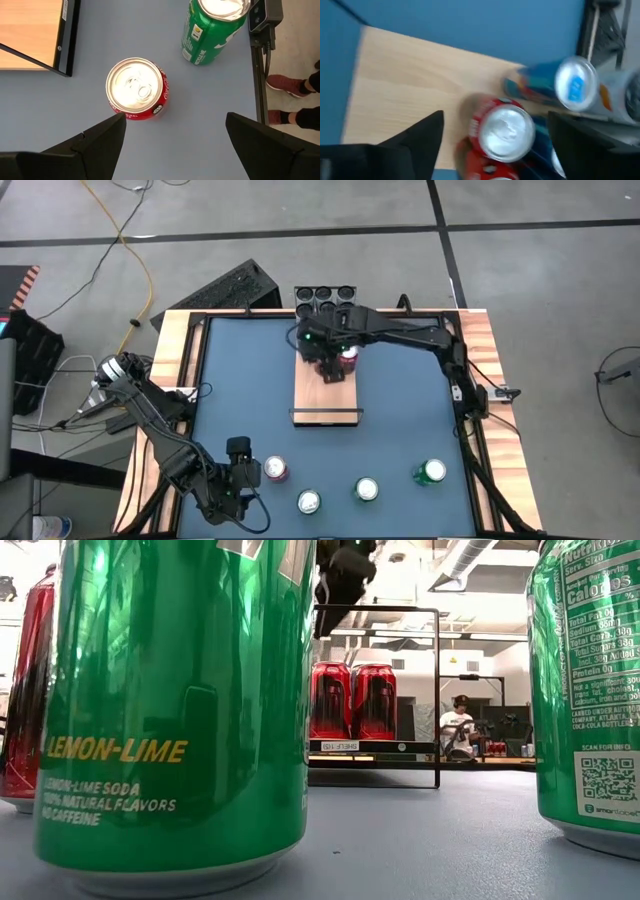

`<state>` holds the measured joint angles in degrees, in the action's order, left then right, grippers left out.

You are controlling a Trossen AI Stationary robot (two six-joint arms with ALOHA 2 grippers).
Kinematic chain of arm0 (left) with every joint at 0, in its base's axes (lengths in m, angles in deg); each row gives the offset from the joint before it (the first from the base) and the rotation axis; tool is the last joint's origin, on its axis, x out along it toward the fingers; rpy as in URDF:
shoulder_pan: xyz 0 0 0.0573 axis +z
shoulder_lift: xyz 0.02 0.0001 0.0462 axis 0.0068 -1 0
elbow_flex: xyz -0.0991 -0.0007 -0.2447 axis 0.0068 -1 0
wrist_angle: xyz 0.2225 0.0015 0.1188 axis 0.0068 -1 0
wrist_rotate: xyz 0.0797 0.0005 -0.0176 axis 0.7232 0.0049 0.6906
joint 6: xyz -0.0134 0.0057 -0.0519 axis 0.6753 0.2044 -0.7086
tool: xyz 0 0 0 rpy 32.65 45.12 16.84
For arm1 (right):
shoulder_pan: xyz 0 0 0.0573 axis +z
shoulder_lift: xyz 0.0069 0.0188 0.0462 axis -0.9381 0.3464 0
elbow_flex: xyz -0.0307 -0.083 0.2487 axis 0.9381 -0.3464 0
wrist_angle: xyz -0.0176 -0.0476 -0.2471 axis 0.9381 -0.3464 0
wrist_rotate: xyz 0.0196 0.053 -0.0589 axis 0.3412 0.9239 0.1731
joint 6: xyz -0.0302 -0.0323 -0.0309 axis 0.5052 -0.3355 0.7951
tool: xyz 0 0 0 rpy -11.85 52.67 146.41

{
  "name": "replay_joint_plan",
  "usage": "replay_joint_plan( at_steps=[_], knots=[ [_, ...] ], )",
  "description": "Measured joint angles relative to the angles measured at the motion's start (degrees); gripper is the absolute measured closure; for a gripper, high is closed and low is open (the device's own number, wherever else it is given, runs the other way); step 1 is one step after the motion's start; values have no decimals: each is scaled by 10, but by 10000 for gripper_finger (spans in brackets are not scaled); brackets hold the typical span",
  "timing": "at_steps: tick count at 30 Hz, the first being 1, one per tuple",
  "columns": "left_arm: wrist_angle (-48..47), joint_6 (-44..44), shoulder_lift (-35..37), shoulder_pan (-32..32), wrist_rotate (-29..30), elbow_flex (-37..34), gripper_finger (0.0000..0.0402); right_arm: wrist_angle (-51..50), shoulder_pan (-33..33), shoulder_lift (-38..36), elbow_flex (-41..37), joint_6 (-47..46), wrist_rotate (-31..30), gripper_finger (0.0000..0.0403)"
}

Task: Place canned beverage on shelf
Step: Put the right red soda can on the shelf aligned with the other red soda can

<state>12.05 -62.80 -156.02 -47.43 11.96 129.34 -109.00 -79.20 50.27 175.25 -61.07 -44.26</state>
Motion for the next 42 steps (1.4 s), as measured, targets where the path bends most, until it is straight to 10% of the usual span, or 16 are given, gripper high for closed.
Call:
replay_joint_plan(
  at_steps=[16, 42],
  knots=[
    [0, 7, 0, 0, 5, 0, 72, -1, 16, 0, -12, -13, 31, 391],
    [-9, 3, 0, -16, 5, 0, 72, -31, 15, 43, -13, -19, -14, 403]
  ],
)
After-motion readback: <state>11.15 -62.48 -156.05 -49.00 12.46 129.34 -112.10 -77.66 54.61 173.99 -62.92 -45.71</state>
